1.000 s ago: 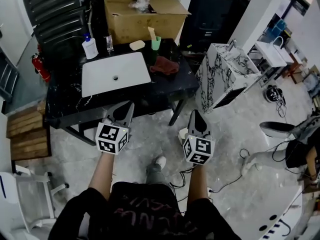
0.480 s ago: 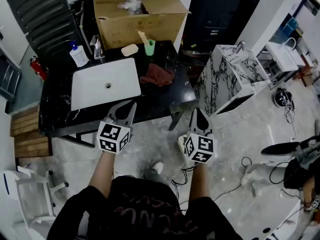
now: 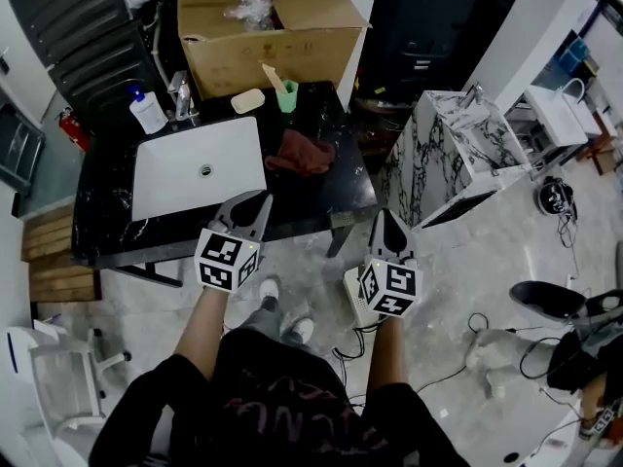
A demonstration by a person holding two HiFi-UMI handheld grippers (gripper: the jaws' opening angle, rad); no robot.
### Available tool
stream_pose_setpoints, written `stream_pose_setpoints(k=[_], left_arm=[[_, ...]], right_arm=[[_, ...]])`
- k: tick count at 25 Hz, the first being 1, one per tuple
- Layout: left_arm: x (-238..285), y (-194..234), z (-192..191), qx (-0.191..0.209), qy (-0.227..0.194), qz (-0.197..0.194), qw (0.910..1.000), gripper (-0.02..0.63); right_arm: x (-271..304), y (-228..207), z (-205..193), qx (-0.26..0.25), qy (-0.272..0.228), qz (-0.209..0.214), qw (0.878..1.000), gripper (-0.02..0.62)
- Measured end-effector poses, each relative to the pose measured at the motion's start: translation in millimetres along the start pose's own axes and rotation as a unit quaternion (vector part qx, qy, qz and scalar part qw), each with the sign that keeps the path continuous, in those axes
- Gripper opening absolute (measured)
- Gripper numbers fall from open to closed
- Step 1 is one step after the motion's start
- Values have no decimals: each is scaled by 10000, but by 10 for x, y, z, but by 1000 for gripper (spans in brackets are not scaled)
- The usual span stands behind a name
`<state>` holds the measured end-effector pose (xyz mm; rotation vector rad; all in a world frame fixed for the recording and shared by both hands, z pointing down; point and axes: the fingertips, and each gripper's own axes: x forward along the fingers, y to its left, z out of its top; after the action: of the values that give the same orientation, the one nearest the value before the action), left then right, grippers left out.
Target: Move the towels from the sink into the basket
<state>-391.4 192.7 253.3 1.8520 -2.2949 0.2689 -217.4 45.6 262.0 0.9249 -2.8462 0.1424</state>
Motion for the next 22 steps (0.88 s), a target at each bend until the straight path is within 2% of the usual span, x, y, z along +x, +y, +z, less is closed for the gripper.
stream_pose_setpoints(k=[12, 20, 22], left_arm=[[745, 227, 61, -57, -16, -169, 9998, 17], [1273, 281, 5, -15, 183, -355, 9992, 21], [1378, 261, -42, 7, 296, -431, 9986, 111]], right_arm=[[717, -148, 80, -75, 40, -23, 10000, 15], [1157, -245, 56, -64, 154, -23, 9999, 15], [1237, -270, 26, -42, 198, -21, 9998, 15]])
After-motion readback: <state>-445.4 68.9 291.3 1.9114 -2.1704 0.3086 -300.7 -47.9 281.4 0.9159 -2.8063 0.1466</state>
